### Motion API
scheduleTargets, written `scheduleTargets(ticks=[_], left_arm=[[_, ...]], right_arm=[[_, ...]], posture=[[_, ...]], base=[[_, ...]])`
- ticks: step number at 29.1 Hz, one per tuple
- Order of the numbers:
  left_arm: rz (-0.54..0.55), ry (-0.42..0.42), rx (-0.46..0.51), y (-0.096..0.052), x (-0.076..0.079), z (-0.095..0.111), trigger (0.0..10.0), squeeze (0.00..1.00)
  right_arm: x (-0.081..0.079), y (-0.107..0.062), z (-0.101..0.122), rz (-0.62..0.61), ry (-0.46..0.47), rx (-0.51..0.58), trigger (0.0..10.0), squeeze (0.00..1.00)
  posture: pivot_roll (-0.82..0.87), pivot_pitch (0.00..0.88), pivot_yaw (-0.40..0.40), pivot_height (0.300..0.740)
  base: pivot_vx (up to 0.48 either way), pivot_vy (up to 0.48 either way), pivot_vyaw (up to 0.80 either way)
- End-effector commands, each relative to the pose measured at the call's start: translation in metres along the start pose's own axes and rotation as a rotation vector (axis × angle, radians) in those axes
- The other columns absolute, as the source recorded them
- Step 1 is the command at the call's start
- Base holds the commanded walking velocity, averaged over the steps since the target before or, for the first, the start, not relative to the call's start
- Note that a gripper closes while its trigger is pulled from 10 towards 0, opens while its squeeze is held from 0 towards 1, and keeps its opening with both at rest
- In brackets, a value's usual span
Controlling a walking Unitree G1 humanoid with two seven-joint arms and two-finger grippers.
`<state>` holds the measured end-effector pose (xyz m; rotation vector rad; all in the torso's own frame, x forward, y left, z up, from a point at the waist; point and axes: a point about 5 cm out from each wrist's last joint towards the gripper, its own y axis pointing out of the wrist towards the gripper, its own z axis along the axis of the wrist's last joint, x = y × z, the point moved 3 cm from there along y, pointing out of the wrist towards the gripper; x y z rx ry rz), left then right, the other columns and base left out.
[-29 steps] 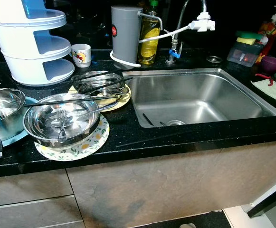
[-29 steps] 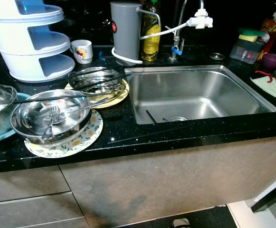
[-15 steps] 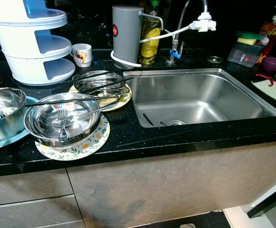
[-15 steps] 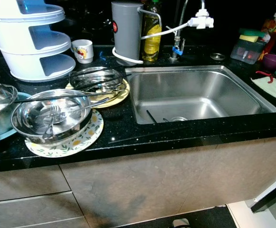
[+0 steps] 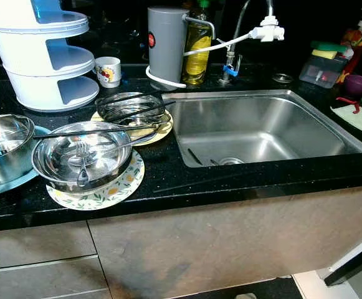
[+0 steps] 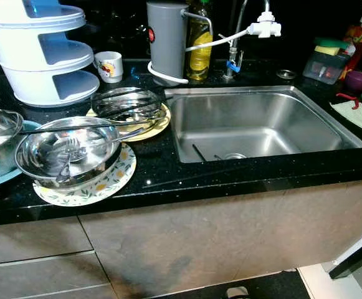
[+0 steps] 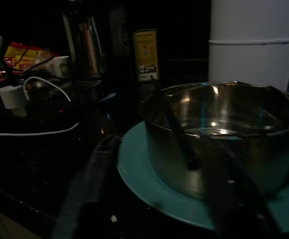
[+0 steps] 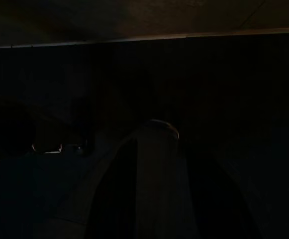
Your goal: Kitchen organization
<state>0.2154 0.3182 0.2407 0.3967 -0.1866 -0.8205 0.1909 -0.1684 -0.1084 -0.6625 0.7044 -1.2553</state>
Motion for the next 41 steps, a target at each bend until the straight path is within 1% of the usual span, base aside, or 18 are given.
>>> scheduleTargets(ticks=[1,2,14,27,29,30,41], left_arm=[[0.006,0.014,-0.017,0.0027,-0.0026,-0.0032,4.6,0.0],[0.009,0.015,-0.018,0.0029,-0.0029,-0.0033,10.0,0.0],[0.015,0.022,-0.017,0.0065,-0.0044,-0.0027,10.0,0.0],[0.016,0.019,-0.021,0.007,-0.0044,-0.0031,10.0,0.0],[0.016,0.017,-0.02,0.0072,-0.0043,-0.0032,2.8,0.0],[0.014,0.013,-0.02,0.0076,-0.0041,-0.0034,0.0,0.0],[0.012,0.006,-0.016,0.0084,-0.0035,-0.0026,0.0,0.0]], right_arm=[[0.0019,-0.0026,-0.0094,-0.003,-0.002,-0.029,10.0,0.0],[0.0019,-0.0026,-0.0095,-0.003,-0.002,-0.029,10.0,0.0],[0.002,-0.0024,-0.0086,-0.003,-0.003,-0.028,10.0,0.0],[0.0018,-0.0025,-0.0097,-0.003,-0.007,-0.032,10.0,0.0],[0.0018,-0.0025,-0.0097,-0.004,-0.007,-0.032,10.0,0.0],[0.0019,-0.0025,-0.0097,-0.004,-0.006,-0.032,10.0,0.0],[0.0022,-0.0023,-0.009,-0.006,-0.004,-0.03,10.0,0.0]], posture=[[-0.02,0.144,-0.06,0.74],[-0.02,0.143,-0.06,0.74],[-0.02,0.142,-0.059,0.74],[-0.02,0.132,-0.057,0.74],[-0.02,0.129,-0.056,0.74],[-0.02,0.128,-0.056,0.74],[-0.02,0.129,-0.056,0.74]], base=[[0.0,0.0,0.0],[0.0,0.0,0.0],[0.0,0.0,0.0],[0.0,0.0,0.0],[0.0,0.0,0.0],[0.0,0.0,0.0],[0.0,0.0,0.0]])
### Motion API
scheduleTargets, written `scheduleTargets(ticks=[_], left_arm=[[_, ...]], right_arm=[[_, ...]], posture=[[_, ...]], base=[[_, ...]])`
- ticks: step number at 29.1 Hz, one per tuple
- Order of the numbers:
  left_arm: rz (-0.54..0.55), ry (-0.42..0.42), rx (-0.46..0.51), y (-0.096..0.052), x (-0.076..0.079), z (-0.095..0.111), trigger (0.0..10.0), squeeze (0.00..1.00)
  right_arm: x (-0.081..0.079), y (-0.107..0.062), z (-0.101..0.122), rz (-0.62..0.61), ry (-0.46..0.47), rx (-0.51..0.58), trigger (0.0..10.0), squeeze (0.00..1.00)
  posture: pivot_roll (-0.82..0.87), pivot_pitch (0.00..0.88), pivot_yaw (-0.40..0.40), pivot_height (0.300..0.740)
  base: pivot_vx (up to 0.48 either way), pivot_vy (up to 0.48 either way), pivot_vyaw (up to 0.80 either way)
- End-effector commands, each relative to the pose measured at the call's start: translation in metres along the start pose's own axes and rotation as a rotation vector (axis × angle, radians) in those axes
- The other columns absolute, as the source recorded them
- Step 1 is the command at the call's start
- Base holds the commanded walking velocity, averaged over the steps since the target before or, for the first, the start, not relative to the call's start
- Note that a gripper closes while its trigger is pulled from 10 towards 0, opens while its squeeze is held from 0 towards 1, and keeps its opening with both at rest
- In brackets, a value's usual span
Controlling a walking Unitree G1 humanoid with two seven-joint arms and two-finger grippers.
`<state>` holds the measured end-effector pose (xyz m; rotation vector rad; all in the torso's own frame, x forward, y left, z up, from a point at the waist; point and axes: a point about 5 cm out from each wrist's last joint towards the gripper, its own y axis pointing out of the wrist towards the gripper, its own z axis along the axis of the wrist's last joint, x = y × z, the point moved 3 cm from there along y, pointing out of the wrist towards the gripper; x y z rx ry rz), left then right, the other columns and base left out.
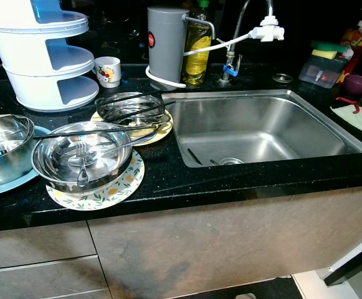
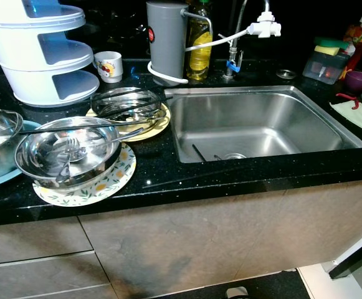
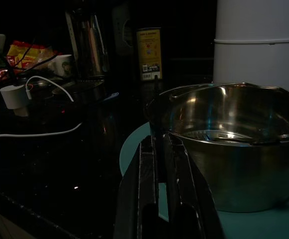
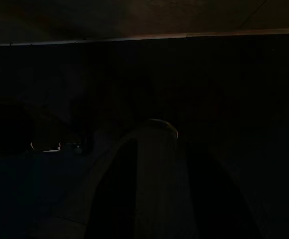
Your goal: Kitchen organization
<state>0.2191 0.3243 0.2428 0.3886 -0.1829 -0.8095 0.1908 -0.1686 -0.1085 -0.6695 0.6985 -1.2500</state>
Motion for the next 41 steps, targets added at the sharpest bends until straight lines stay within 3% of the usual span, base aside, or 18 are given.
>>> scheduleTargets(ticks=[1,7,12,15,16,21,22,25,26,28,31,32,34,38,39,40,41], left_arm=[[0.002,0.003,-0.008,0.001,-0.002,-0.002,0.0,0.0],[-0.003,0.005,0.004,0.002,-0.001,0.001,0.0,0.0],[-0.037,-0.036,0.094,0.008,0.007,0.023,0.0,0.0],[-0.038,-0.08,0.148,0.016,0.01,0.04,0.0,0.0],[-0.058,-0.129,0.216,0.026,0.017,0.062,0.0,0.0],[-0.127,-0.213,0.296,0.037,0.029,0.093,0.0,0.0],[-0.157,-0.238,0.303,0.039,0.033,0.099,0.0,0.0],[-0.302,-0.459,0.273,0.045,0.051,0.114,0.0,0.0],[-0.302,-0.459,0.273,0.045,0.051,0.114,0.0,0.0],[-0.449,-0.619,0.228,0.043,0.067,0.121,0.0,0.0],[-0.871,-0.801,0.119,0.01,0.105,0.129,0.0,0.0],[-0.871,-0.801,0.119,0.01,0.105,0.129,0.0,0.0],[-1.274,-0.85,-0.003,-0.043,0.125,0.127,0.0,0.0],[-1.376,-0.827,-0.058,-0.058,0.129,0.123,0.0,0.0],[-1.411,-0.805,-0.082,-0.063,0.13,0.12,0.0,0.0],[-1.474,-0.726,-0.14,-0.074,0.132,0.109,0.0,0.0],[-1.474,-0.726,-0.14,-0.074,0.132,0.109,0.0,0.0]], right_arm=[[0.002,-0.002,-0.009,-0.007,0.005,-0.028,10.0,0.0],[0.002,-0.002,-0.009,-0.007,0.006,-0.027,10.0,0.0],[0.002,-0.002,-0.009,-0.008,0.007,-0.026,10.0,0.0],[0.003,-0.003,-0.009,-0.007,0.007,-0.026,10.0,0.0],[0.003,-0.003,-0.009,-0.008,0.006,-0.027,10.0,0.0],[0.004,-0.003,-0.011,-0.008,0.003,-0.032,10.0,0.0],[0.004,-0.003,-0.011,-0.008,0.003,-0.032,10.0,0.0],[0.004,-0.003,-0.011,-0.007,0.004,-0.031,10.0,0.0],[0.004,-0.003,-0.011,-0.007,0.004,-0.031,10.0,0.0],[0.003,-0.003,-0.011,-0.007,0.005,-0.03,10.0,0.0],[0.002,-0.003,-0.011,-0.005,0.007,-0.03,10.0,0.0],[0.002,-0.003,-0.011,-0.005,0.007,-0.03,10.0,0.0],[0.002,-0.003,-0.011,-0.005,0.01,-0.028,10.0,0.0],[0.002,-0.003,-0.011,-0.005,0.011,-0.027,10.0,0.0],[0.002,-0.003,-0.011,-0.005,0.011,-0.027,10.0,0.0],[0.002,-0.003,-0.011,-0.005,0.011,-0.028,10.0,0.0],[0.002,-0.003,-0.011,-0.005,0.011,-0.028,10.0,0.0]], posture=[[-0.02,0.129,-0.056,0.74],[-0.02,0.131,-0.055,0.74],[-0.02,0.131,-0.057,0.74],[-0.02,0.132,-0.058,0.74],[-0.02,0.132,-0.061,0.74],[-0.02,0.132,-0.061,0.74],[-0.02,0.132,-0.061,0.74],[-0.02,0.132,-0.059,0.74],[-0.02,0.132,-0.059,0.74],[-0.02,0.132,-0.059,0.74],[-0.01,0.133,-0.057,0.74],[-0.01,0.133,-0.057,0.74],[-0.02,0.135,-0.054,0.74],[-0.02,0.136,-0.054,0.74],[-0.02,0.136,-0.054,0.74],[-0.02,0.137,-0.056,0.74],[-0.02,0.137,-0.056,0.74]], base=[[0.0,0.0,0.0],[0.0,0.0,0.0],[0.0,0.0,0.0],[0.0,0.0,0.0],[0.0,0.0,0.0],[0.0,0.0,0.0],[0.0,0.0,0.0],[0.0,0.0,0.0],[0.0,0.0,0.0],[0.0,0.0,0.0],[0.0,0.0,0.0],[0.0,0.0,0.0],[0.0,0.0,0.0],[0.0,0.0,0.0],[0.0,0.0,0.0],[0.0,0.0,0.0],[0.0,0.0,0.0]])
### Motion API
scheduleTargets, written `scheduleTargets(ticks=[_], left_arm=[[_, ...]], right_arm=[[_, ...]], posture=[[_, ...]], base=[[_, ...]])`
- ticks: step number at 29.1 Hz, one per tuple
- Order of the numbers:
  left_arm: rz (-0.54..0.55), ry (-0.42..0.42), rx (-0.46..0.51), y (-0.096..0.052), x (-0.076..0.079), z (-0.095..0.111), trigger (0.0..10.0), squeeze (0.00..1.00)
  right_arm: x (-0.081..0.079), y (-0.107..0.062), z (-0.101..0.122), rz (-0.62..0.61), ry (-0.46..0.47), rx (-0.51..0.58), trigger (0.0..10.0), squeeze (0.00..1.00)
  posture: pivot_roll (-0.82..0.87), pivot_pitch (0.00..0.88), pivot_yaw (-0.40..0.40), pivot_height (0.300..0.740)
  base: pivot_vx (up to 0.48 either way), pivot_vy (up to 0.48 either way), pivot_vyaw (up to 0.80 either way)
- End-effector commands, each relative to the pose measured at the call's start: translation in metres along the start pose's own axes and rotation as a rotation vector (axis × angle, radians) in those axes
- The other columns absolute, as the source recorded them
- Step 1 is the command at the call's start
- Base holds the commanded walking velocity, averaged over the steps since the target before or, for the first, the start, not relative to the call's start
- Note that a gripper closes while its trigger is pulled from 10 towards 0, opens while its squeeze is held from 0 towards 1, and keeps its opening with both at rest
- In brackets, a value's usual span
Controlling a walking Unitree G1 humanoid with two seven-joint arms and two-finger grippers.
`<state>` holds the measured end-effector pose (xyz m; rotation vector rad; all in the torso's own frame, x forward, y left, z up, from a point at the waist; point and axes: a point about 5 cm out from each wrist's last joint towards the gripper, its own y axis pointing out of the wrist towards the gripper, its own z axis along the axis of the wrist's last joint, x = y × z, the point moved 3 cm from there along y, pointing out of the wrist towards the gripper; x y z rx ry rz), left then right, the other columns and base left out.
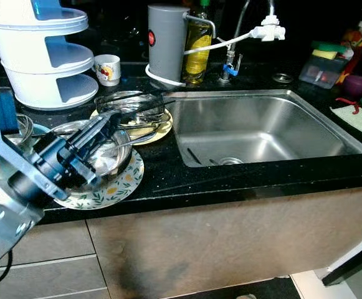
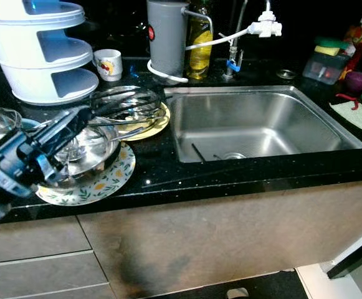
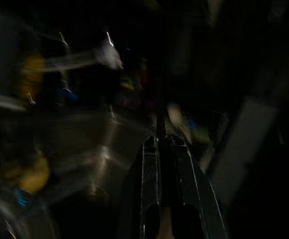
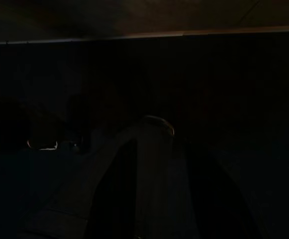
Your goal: Kitchen organization
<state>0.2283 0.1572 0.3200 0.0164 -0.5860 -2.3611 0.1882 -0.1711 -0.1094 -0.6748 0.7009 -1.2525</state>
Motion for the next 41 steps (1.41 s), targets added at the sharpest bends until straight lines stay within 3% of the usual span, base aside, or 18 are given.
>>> scheduleTargets(ticks=[1,7,9,10,12,13,15,18,24,28,30,32,33,37,39,41], left_arm=[[-0.027,0.016,-0.085,-0.002,0.004,-0.012,0.0,0.0],[-0.046,0.005,-0.219,-0.006,0.01,-0.032,0.0,0.0],[-0.087,0.016,-0.344,-0.012,0.018,-0.049,0.0,0.0],[-0.087,0.016,-0.344,-0.012,0.018,-0.049,0.0,0.0],[-0.09,0.112,-0.529,-0.022,0.018,-0.075,0.0,0.0],[-0.09,0.112,-0.529,-0.022,0.018,-0.075,0.0,0.0],[-0.084,0.206,-0.684,-0.035,0.014,-0.098,0.0,0.0],[-0.083,0.211,-0.72,-0.04,0.016,-0.109,0.0,0.0],[-0.033,0.144,-0.682,-0.045,0.017,-0.125,0.0,0.0],[0.012,0.232,-0.744,-0.064,0.009,-0.152,0.0,0.0],[0.029,0.225,-0.728,-0.064,0.008,-0.154,0.0,0.0],[0.073,0.17,-0.685,-0.064,0.008,-0.157,0.0,0.0],[0.085,0.126,-0.672,-0.066,0.01,-0.163,0.0,0.0],[0.096,0.107,-0.679,-0.071,0.011,-0.169,0.0,0.0],[0.107,0.116,-0.711,-0.078,0.008,-0.178,0.0,0.0],[0.107,0.135,-0.733,-0.082,0.007,-0.182,0.0,0.0]], right_arm=[[0.0,-0.002,-0.009,-0.001,0.01,-0.023,10.0,0.0],[0.001,-0.002,-0.009,-0.002,0.01,-0.022,10.0,0.0],[0.0,-0.002,-0.008,-0.002,0.012,-0.019,10.0,0.0],[0.0,-0.002,-0.008,-0.002,0.012,-0.019,10.0,0.0],[0.0,-0.002,-0.008,-0.003,0.015,-0.017,10.0,0.0],[0.0,-0.002,-0.008,-0.003,0.015,-0.017,10.0,0.0],[0.0,-0.002,-0.009,-0.002,0.016,-0.017,10.0,0.0],[0.0,-0.002,-0.009,-0.002,0.017,-0.017,10.0,0.0],[-0.001,-0.002,-0.008,0.0,0.021,-0.012,10.0,0.0],[0.0,-0.002,-0.007,0.004,0.022,-0.008,10.0,0.0],[-0.001,-0.001,-0.004,0.02,0.036,0.006,10.0,0.0],[-0.005,0.0,0.002,0.055,0.064,0.031,10.0,0.0],[-0.015,0.001,0.006,0.149,0.115,0.047,10.0,0.0],[-0.026,0.0,0.009,0.254,0.172,0.057,10.0,0.0],[-0.031,-0.002,0.014,0.335,0.204,0.079,10.0,1.0],[-0.033,-0.003,0.016,0.369,0.211,0.092,10.0,1.0]], posture=[[-0.02,0.137,-0.056,0.74],[-0.02,0.139,-0.053,0.74],[-0.02,0.139,-0.05,0.74],[-0.02,0.139,-0.05,0.74],[-0.02,0.139,-0.05,0.74],[-0.02,0.139,-0.05,0.74],[-0.02,0.141,-0.048,0.74],[-0.02,0.141,-0.048,0.74],[-0.03,0.139,-0.044,0.74],[-0.03,0.137,-0.044,0.74],[-0.03,0.135,-0.044,0.74],[-0.03,0.133,-0.044,0.74],[-0.04,0.133,-0.044,0.74],[-0.04,0.131,-0.043,0.74],[-0.04,0.132,-0.043,0.74],[-0.04,0.132,-0.043,0.74]], base=[[0.0,0.0,0.0],[0.0,0.0,0.0],[0.0,0.0,0.0],[0.0,0.0,0.0],[0.0,0.0,0.0],[0.0,0.0,0.0],[0.0,0.0,0.0],[0.0,0.0,0.0],[0.0,0.0,0.0],[0.0,0.0,0.0],[0.0,0.0,0.0],[0.0,0.0,0.0],[0.0,0.0,0.0],[0.0,0.0,0.0],[0.0,0.0,0.0],[0.0,0.0,0.0]])
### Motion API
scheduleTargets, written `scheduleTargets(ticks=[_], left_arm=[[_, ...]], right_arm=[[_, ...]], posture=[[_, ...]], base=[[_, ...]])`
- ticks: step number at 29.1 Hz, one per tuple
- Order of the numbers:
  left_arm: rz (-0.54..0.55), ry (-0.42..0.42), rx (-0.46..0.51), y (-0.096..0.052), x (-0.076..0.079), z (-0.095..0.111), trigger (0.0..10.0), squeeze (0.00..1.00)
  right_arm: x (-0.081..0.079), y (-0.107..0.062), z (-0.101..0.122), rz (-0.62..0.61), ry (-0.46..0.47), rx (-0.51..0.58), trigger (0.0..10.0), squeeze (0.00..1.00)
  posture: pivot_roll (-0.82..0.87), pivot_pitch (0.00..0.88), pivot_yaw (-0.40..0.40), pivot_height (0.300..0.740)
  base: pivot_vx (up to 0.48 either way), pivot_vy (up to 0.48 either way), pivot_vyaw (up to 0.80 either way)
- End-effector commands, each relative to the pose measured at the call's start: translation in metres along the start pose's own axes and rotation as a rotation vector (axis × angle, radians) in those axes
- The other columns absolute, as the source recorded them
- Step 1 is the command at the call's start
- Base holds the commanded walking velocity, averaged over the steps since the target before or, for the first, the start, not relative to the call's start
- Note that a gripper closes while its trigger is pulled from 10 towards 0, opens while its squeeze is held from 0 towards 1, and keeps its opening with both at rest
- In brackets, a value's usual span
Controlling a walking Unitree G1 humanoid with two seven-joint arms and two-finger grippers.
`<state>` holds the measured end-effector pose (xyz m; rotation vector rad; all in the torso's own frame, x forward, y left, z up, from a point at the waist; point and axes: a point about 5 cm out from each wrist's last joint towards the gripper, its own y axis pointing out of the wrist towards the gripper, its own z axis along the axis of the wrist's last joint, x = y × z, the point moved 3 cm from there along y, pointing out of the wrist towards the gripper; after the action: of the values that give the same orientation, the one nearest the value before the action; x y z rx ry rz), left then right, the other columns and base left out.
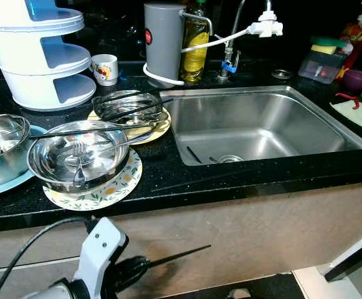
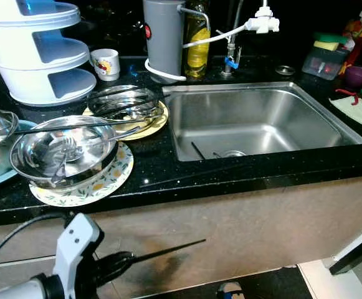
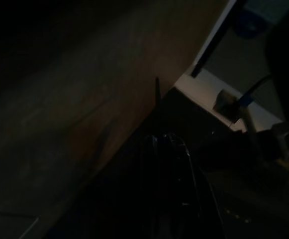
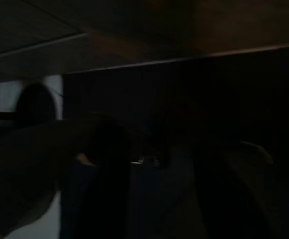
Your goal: Kitchen organization
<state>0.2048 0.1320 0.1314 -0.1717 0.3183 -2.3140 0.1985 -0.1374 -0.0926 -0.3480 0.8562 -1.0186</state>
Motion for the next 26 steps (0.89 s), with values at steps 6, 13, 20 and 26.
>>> scheduleTargets(ticks=[6,13,20,26], left_arm=[[-0.064,0.093,-0.172,0.003,0.001,-0.034,0.0,0.0],[-0.08,0.152,-0.204,0.006,-0.005,-0.039,0.0,0.0],[-0.08,0.19,-0.163,0.011,-0.01,-0.034,0.0,0.0],[-0.094,0.217,-0.153,0.012,-0.011,-0.03,0.0,0.0]], right_arm=[[-0.011,-0.008,0.025,0.179,-0.251,0.098,10.0,1.0],[-0.034,-0.012,0.057,0.312,-0.534,0.193,10.0,1.0],[-0.054,-0.004,0.09,0.293,-0.837,0.262,10.0,0.55],[-0.067,-0.003,0.114,0.263,-0.936,0.373,10.0,0.0]], posture=[[-0.04,0.144,-0.045,0.74],[-0.05,0.149,-0.05,0.74],[-0.05,0.149,-0.049,0.74],[-0.04,0.15,-0.048,0.74]], base=[[0.0,0.0,0.0],[0.0,0.0,0.0],[0.0,0.0,0.0],[0.0,0.0,0.0]])
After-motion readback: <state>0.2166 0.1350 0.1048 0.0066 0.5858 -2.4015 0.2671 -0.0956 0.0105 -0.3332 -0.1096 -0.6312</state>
